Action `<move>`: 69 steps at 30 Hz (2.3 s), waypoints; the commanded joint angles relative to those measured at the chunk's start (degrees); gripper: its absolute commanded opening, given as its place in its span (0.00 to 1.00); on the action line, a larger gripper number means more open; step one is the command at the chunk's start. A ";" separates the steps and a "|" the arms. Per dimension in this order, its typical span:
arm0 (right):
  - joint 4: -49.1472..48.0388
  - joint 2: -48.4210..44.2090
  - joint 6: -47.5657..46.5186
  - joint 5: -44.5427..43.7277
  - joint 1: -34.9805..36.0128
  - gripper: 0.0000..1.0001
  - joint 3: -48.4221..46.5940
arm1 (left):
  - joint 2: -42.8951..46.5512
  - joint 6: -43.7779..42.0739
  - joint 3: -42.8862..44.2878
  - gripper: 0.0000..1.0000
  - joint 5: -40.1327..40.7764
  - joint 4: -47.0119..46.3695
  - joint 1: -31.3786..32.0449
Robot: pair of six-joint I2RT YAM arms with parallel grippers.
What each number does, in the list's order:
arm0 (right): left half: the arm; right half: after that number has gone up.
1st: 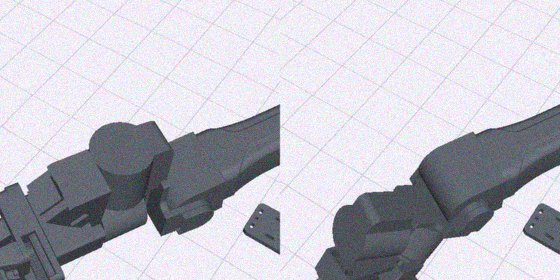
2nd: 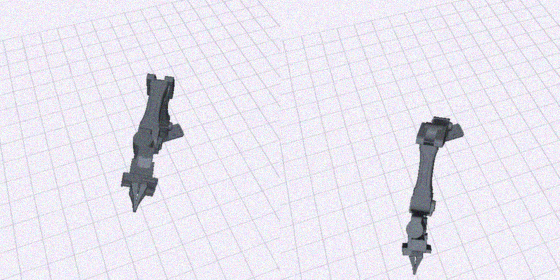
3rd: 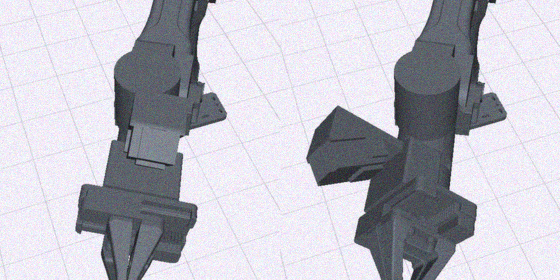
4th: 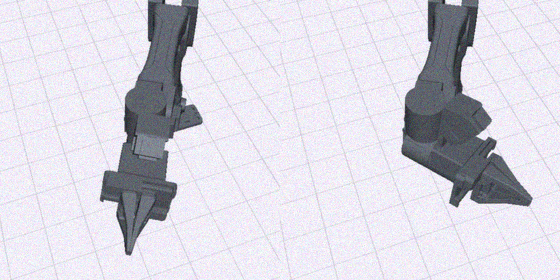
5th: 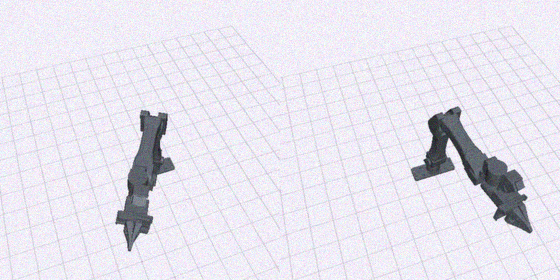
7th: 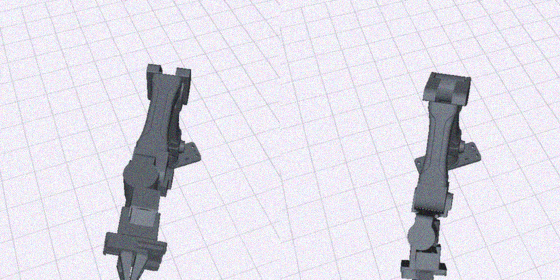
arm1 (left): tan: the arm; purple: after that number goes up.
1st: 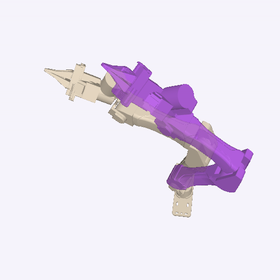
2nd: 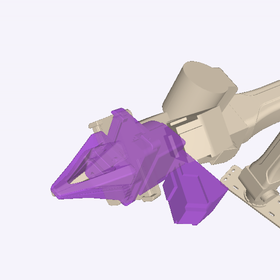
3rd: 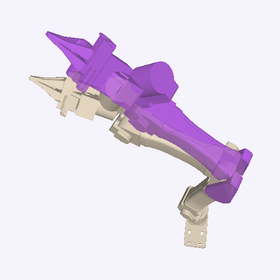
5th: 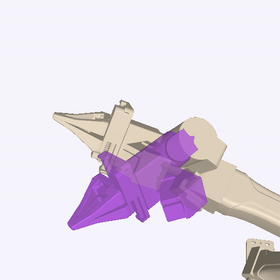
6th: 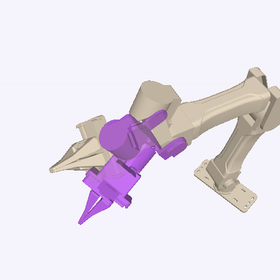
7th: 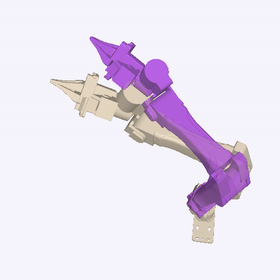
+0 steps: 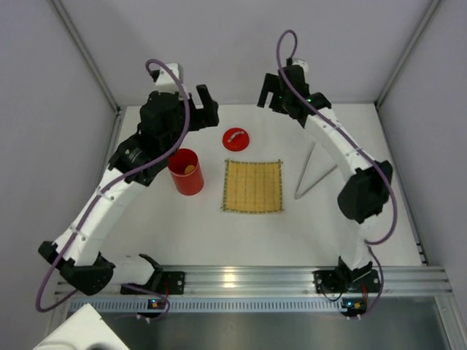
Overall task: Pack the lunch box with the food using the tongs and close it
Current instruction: Pick up the box lid from the center of the board.
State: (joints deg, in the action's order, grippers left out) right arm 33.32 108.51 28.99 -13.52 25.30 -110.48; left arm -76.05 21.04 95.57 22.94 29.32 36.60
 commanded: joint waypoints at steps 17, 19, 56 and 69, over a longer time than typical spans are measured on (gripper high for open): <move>-11.07 24.90 15.99 14.91 7.13 0.75 -12.31 | 20.50 -6.27 -9.79 0.96 16.43 9.88 -0.48; -12.48 25.87 18.10 16.41 7.31 0.73 -12.31 | 20.77 -6.18 -10.40 0.96 16.26 9.70 -0.48; -32.71 29.56 33.23 11.50 7.22 0.60 -0.44 | 20.07 -6.97 -13.48 0.96 14.41 9.53 -0.48; -36.39 30.88 35.69 10.62 6.52 0.59 1.23 | 19.19 -7.77 -13.92 0.96 14.50 9.00 -0.48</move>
State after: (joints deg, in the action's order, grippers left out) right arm 2.13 138.04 63.40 -1.48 31.64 -109.10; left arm -56.80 14.46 82.04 37.17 39.51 36.16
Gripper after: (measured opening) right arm 0.598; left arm 0.963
